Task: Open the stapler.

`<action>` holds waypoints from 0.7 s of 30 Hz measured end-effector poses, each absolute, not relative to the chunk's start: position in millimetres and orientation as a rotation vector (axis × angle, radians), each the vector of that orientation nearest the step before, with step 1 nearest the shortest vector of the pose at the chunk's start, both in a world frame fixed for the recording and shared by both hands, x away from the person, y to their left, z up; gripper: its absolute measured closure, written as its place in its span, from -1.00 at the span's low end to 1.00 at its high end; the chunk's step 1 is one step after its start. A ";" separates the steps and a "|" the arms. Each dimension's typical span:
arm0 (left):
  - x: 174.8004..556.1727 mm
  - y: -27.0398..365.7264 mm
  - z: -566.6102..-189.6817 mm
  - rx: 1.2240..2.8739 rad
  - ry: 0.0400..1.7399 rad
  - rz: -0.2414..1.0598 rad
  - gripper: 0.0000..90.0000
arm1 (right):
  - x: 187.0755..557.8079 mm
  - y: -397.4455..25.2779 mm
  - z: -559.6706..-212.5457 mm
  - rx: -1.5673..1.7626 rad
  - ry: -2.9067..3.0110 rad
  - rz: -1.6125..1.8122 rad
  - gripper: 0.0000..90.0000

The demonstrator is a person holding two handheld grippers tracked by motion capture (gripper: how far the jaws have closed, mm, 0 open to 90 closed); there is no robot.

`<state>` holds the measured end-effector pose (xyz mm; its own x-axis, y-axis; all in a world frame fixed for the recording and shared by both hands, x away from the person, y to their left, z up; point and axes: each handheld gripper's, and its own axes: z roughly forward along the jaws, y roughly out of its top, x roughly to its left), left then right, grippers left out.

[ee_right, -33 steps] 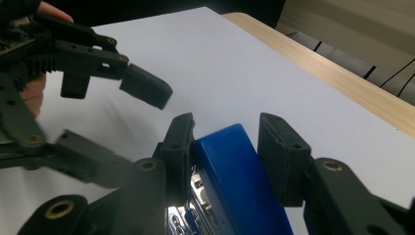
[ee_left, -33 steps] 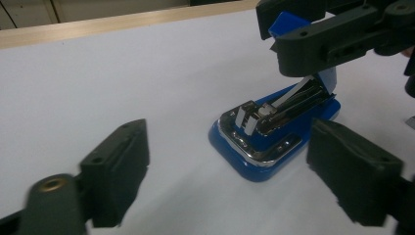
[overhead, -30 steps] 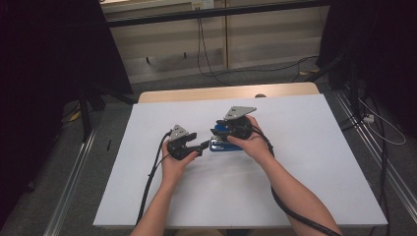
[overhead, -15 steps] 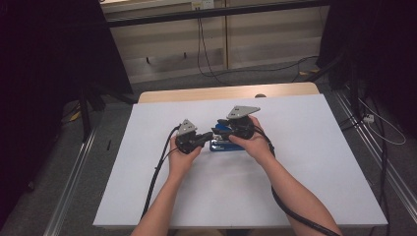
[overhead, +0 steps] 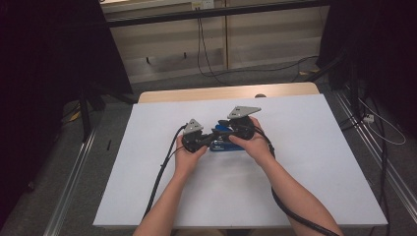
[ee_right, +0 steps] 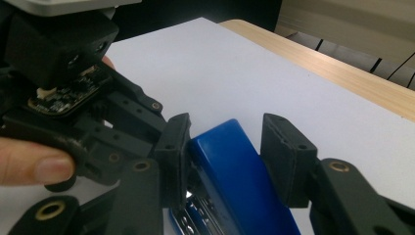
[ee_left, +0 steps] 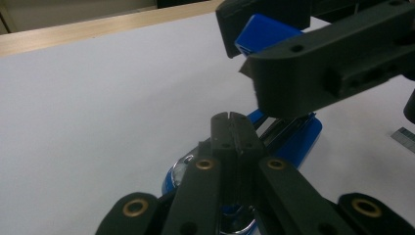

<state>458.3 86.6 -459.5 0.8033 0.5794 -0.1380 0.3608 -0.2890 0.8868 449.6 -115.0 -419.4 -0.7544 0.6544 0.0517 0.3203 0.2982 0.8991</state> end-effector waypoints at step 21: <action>458.9 82.2 -442.0 1.890 0.699 0.254 1.00 | 407.5 -146.4 -422.3 0.886 2.239 1.385 0.95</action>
<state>458.9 82.2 -442.0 0.8066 0.5743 -0.1401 0.3503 -0.2736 0.8958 407.5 -146.4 -422.3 -0.7376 0.6749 0.0206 0.3200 0.3225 0.8909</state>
